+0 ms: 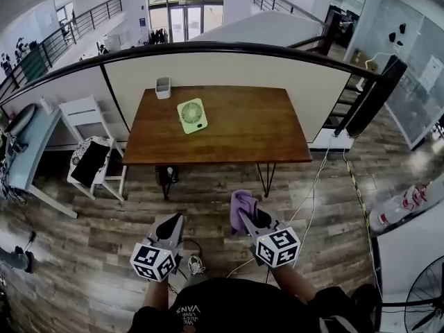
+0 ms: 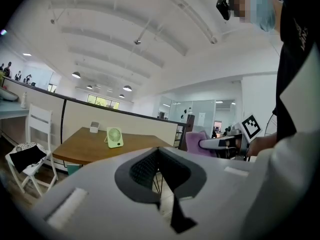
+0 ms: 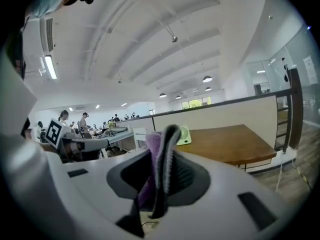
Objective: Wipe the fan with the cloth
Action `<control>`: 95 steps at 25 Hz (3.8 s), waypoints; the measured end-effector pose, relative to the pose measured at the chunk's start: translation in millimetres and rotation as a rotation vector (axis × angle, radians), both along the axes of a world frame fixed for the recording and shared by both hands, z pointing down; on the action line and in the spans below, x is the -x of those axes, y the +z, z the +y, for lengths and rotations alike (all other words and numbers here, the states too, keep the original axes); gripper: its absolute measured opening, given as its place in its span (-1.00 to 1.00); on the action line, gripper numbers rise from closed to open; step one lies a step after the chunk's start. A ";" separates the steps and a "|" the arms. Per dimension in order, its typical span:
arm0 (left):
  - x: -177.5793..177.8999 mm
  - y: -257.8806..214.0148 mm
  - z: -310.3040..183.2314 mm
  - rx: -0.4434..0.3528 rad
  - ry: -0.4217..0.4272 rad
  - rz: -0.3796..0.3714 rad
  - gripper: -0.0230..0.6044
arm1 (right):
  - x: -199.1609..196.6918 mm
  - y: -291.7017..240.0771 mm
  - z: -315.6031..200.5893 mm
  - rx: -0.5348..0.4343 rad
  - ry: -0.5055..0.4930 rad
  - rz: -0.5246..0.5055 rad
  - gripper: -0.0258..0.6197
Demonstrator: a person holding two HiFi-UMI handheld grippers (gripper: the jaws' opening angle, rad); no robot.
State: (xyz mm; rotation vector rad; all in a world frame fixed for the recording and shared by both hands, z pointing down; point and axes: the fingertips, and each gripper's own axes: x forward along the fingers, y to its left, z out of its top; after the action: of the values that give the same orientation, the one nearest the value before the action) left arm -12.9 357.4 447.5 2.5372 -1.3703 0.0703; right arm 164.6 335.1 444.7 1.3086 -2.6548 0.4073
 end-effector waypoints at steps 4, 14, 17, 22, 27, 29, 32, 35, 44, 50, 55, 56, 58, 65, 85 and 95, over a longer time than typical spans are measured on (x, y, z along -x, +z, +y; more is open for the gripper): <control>25.4 0.9 -33.4 0.002 0.035 -0.010 -0.89 | 23.9 1.4 -30.8 0.011 0.042 -0.011 -0.63; 73.9 5.1 -100.1 0.012 0.135 -0.001 -0.89 | 67.9 4.8 -82.0 0.023 0.156 -0.014 -0.63; 81.6 8.6 -114.2 0.013 0.166 0.002 -0.89 | 78.6 7.2 -92.8 0.028 0.176 -0.012 -0.63; 86.1 17.3 -125.9 0.037 0.183 0.032 -0.89 | 88.2 11.9 -103.2 0.050 0.189 -0.003 -0.63; 90.4 23.5 -138.5 0.053 0.172 0.037 -0.89 | 89.1 18.2 -122.3 0.062 0.185 -0.005 -0.63; 93.7 26.1 -146.9 0.057 0.157 0.032 -0.89 | 88.7 21.1 -134.0 0.064 0.180 -0.007 -0.63; 94.4 29.1 -164.0 0.067 0.129 0.028 -0.89 | 85.7 22.9 -154.9 0.067 0.165 -0.009 -0.63; 85.0 29.9 -182.4 0.074 0.120 0.016 -0.89 | 77.5 24.1 -177.0 0.073 0.152 -0.013 -0.63; 60.9 29.5 -249.5 0.071 0.049 0.009 -0.89 | 65.4 33.6 -246.7 0.079 0.048 0.013 -0.63; 46.7 29.8 -285.9 0.080 -0.021 0.005 -0.89 | 51.4 36.1 -293.2 0.084 -0.021 0.018 -0.63; 35.2 39.6 -306.5 0.094 -0.069 0.006 -0.89 | 43.2 40.0 -323.4 0.080 -0.079 0.027 -0.63; 32.7 41.1 -310.4 0.098 -0.075 0.007 -0.89 | 41.5 40.3 -328.8 0.077 -0.086 0.028 -0.63; 28.9 42.7 -318.3 0.105 -0.083 0.006 -0.89 | 39.1 40.0 -340.1 0.074 -0.096 0.030 -0.63; 45.3 58.6 -347.2 0.149 -0.123 0.001 -0.89 | 51.1 51.5 -366.7 0.093 -0.116 0.042 -0.63; 73.8 147.5 -451.3 0.281 0.096 -0.046 -0.87 | 135.2 75.7 -445.3 0.026 -0.110 0.176 -0.63; 61.9 190.3 -473.8 0.378 0.211 -0.093 -0.56 | 183.8 87.5 -464.7 -0.008 -0.189 0.225 -0.63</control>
State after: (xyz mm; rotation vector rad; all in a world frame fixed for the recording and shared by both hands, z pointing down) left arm -74.8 -116.4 637.8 2.3656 -0.9990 0.4472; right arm -19.2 -129.7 532.2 1.0252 -2.5608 0.2100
